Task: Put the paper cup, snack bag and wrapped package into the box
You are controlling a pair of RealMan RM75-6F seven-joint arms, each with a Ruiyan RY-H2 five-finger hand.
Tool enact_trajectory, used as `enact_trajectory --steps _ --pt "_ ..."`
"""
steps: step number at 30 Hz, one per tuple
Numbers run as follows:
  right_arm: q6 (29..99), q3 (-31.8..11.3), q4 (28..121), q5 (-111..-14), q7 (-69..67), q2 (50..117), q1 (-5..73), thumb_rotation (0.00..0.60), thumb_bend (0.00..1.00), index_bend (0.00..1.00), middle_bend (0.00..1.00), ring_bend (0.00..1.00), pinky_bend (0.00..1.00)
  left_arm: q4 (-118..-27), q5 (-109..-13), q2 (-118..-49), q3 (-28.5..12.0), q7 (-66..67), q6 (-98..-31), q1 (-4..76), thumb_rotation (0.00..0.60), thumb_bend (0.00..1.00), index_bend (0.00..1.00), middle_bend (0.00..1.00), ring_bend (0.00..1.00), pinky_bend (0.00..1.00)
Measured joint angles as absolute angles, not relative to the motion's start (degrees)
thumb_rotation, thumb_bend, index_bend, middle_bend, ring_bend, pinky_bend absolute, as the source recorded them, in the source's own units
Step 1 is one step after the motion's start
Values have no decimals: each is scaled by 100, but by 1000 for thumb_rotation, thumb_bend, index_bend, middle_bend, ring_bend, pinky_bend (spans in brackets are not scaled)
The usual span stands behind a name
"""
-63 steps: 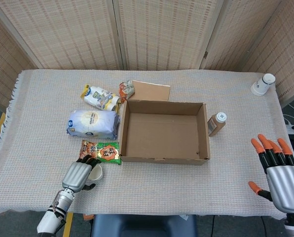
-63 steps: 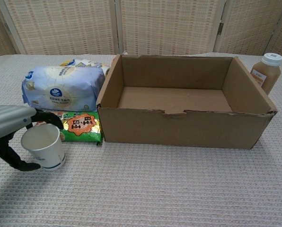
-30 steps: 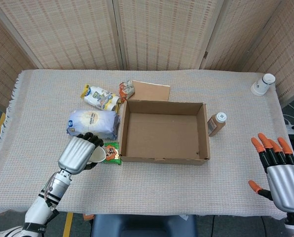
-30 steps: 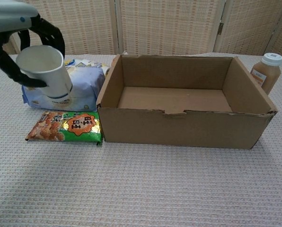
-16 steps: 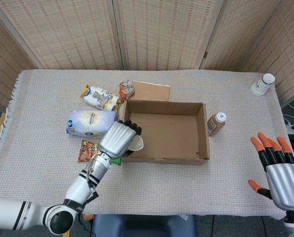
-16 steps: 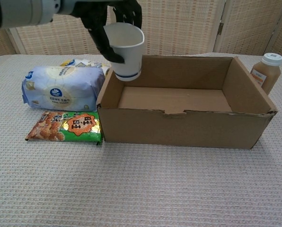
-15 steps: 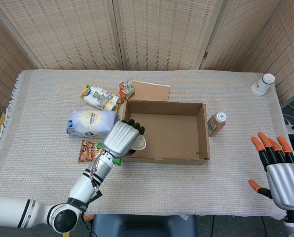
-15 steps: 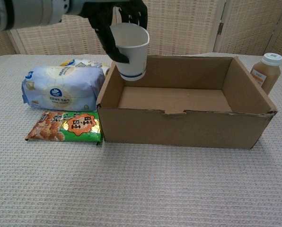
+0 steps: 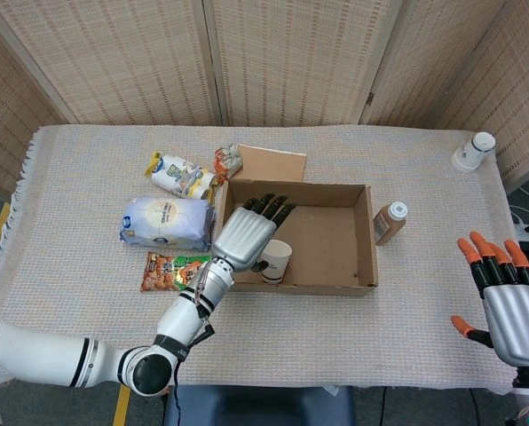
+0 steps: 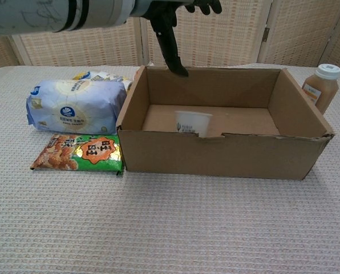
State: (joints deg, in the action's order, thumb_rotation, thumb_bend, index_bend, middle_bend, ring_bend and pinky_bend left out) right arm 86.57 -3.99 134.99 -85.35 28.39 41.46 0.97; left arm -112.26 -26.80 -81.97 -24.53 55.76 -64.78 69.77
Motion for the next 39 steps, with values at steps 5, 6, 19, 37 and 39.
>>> enact_trajectory --steps 5,6,19,37,39 --pt "8639 -359 13499 -8569 2876 4178 98 600 83 64 0 0 0 -11340 -2759 -7978 -2398 5466 -6669 6901 600 149 0 0 0 202" --pt "8614 -345 13499 -8566 2888 4184 104 600 83 64 0 0 0 -11407 -2777 -7877 -2382 5438 -6735 6847 600 152 0 0 0 226" --pt "8537 -278 13499 -8647 2998 4288 160 600 83 66 0 0 0 -12126 -4773 -6331 -1101 4191 -6780 5192 600 168 46 92 0 246" --pt "8571 -252 13499 -8568 3177 4401 173 600 83 70 0 0 0 -10405 -5927 -7112 11 2766 -6223 4001 600 168 115 117 30 239" --pt "8572 -256 13499 -8544 3181 4401 178 600 83 70 0 0 0 -10276 -5851 -7217 -38 2701 -6205 3972 600 168 122 128 41 241"
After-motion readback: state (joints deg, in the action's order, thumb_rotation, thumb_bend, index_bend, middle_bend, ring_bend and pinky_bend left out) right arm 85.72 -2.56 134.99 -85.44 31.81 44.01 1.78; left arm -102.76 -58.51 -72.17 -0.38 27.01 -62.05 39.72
